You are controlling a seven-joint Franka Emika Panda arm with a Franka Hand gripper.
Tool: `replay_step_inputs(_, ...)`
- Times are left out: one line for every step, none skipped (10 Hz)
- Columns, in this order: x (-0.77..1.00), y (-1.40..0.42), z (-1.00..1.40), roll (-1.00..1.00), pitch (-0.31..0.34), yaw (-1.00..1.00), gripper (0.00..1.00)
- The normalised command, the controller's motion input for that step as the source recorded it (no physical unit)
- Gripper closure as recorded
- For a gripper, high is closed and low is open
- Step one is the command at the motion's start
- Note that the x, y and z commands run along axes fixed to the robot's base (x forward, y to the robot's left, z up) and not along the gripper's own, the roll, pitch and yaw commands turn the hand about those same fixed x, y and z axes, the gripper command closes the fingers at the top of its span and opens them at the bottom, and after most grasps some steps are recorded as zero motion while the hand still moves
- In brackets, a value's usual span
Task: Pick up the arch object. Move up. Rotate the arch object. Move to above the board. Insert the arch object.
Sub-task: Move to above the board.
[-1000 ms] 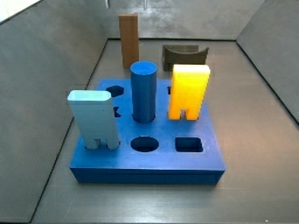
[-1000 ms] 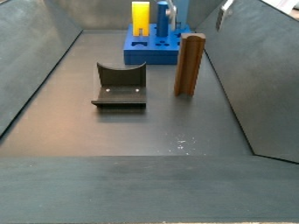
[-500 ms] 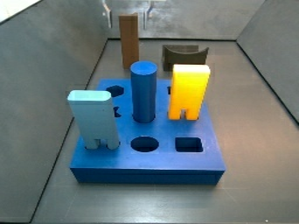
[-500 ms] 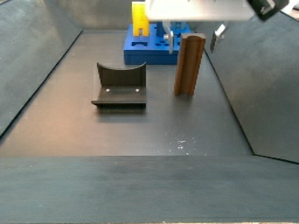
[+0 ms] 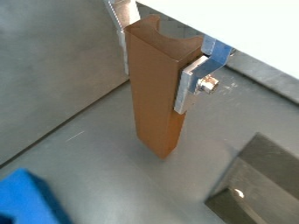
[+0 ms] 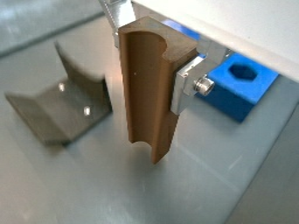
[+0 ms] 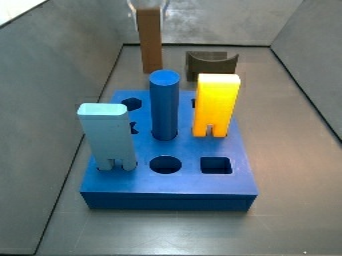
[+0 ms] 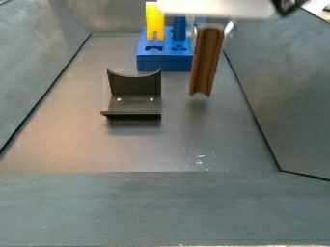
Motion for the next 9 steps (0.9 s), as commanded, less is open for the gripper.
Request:
replay_step_inputs(0.02, -0.29, 1.0, 0.23, -0.158, 0.01, 1.0)
replay_step_inputs(0.03, -0.28, 1.0, 0.2, -0.07, 0.02, 1.0)
replay_step_inputs(0.03, -0.26, 1.0, 0.18, 0.003, 0.03, 1.0)
replay_step_inputs(0.03, -0.22, 0.96, 0.15, 0.04, 0.03, 1.0)
replay_step_inputs(0.03, -0.14, 0.71, 0.12, 0.07, 0.04, 1.0)
replay_step_inputs(0.03, -0.08, 0.52, 0.1, 0.087, 0.04, 1.0)
replay_step_inputs(0.02, -0.05, 0.28, 0.07, 0.095, 0.04, 1.0)
replay_step_inputs(0.2, -1.0, 0.43, -0.09, 0.636, -0.06, 1.0)
replay_step_inputs(0.2, -1.0, 0.4, -0.09, 0.616, -0.05, 1.0)
